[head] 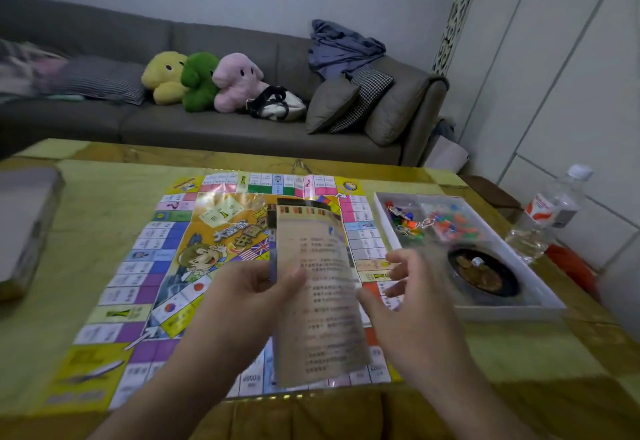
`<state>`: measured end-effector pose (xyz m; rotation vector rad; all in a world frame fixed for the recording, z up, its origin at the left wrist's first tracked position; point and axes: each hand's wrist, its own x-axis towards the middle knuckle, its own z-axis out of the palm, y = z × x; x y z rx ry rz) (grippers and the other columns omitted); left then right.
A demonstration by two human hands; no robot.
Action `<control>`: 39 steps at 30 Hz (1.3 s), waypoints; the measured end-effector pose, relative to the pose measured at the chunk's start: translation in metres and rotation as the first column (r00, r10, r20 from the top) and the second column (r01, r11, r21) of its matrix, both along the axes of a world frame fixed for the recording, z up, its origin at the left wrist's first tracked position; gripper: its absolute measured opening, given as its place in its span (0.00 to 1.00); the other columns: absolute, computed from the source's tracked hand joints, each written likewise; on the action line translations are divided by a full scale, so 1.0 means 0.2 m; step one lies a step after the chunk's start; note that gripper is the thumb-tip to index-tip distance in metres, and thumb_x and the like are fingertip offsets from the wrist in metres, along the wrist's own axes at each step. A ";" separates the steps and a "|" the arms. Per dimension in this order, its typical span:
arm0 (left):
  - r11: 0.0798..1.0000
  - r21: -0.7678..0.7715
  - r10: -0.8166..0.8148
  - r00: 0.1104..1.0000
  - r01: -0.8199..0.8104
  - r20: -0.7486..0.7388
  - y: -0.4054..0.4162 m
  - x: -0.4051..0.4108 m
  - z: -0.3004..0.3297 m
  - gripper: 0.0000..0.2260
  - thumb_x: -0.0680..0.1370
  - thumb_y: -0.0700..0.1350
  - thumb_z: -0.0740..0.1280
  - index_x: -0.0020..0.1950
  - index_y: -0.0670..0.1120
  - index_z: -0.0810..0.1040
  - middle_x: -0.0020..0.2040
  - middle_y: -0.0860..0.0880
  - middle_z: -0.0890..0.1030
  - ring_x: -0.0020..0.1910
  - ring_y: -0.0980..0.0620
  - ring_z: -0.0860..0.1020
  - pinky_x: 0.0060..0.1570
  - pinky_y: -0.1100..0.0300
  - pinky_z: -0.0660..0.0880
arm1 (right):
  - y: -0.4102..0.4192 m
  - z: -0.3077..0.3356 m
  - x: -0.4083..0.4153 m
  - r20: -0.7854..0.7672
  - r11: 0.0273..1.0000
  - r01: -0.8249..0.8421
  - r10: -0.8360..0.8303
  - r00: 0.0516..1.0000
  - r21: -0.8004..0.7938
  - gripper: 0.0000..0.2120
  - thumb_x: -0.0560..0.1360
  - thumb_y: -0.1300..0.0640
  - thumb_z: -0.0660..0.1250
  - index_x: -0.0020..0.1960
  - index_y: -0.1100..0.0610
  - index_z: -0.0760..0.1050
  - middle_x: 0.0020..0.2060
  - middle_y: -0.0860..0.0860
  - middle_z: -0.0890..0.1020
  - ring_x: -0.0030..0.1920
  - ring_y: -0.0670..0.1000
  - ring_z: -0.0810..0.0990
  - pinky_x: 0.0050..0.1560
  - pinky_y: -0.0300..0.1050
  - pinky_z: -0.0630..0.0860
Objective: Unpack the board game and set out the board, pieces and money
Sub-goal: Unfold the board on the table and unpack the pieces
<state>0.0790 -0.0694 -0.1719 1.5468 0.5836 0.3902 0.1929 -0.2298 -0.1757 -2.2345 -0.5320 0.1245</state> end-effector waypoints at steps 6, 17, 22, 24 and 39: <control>0.997 0.059 0.038 0.997 -0.042 0.067 -0.03 -0.06 0.01 0.14 0.71 0.54 0.76 0.42 0.43 0.86 0.38 0.44 0.88 0.37 0.43 0.87 0.40 0.43 0.85 | 0.05 0.00 -0.18 -0.417 0.828 -0.316 0.518 0.747 0.463 0.21 0.73 0.42 0.77 0.63 0.43 0.77 0.54 0.45 0.87 0.55 0.45 0.86 0.52 0.44 0.84; 0.996 0.000 -0.091 0.995 0.091 0.038 -0.05 -0.04 0.00 0.15 0.84 0.51 0.63 0.48 0.42 0.82 0.40 0.44 0.88 0.41 0.45 0.88 0.42 0.51 0.83 | 0.10 -0.02 -0.06 -0.565 0.918 -0.212 0.375 0.735 0.334 0.25 0.71 0.36 0.75 0.56 0.54 0.86 0.51 0.45 0.88 0.53 0.50 0.88 0.48 0.38 0.80; 0.995 0.084 0.056 0.997 -0.052 -0.048 0.12 -0.09 0.06 0.17 0.80 0.54 0.68 0.46 0.41 0.85 0.40 0.42 0.88 0.39 0.42 0.88 0.47 0.41 0.84 | -0.14 -0.04 0.10 -0.312 0.962 0.115 -0.033 0.950 0.249 0.06 0.78 0.61 0.74 0.51 0.51 0.84 0.40 0.45 0.89 0.38 0.47 0.88 0.39 0.51 0.85; 0.988 0.098 0.130 0.987 -0.121 -0.094 0.17 -0.11 0.07 0.16 0.78 0.56 0.70 0.43 0.44 0.87 0.39 0.43 0.88 0.38 0.43 0.88 0.48 0.41 0.84 | -0.16 -0.02 0.15 -0.298 0.953 0.158 -0.077 0.951 0.258 0.07 0.76 0.59 0.77 0.53 0.53 0.83 0.42 0.48 0.89 0.38 0.48 0.89 0.39 0.53 0.86; 0.879 -0.323 0.341 0.936 -0.350 -0.087 0.31 -0.13 -0.01 0.15 0.83 0.53 0.66 0.51 0.41 0.81 0.39 0.43 0.86 0.34 0.43 0.85 0.36 0.51 0.82 | -0.16 -0.05 0.18 -0.241 0.858 0.217 -0.113 0.964 0.466 0.03 0.82 0.58 0.70 0.52 0.52 0.82 0.46 0.48 0.89 0.46 0.50 0.88 0.43 0.52 0.83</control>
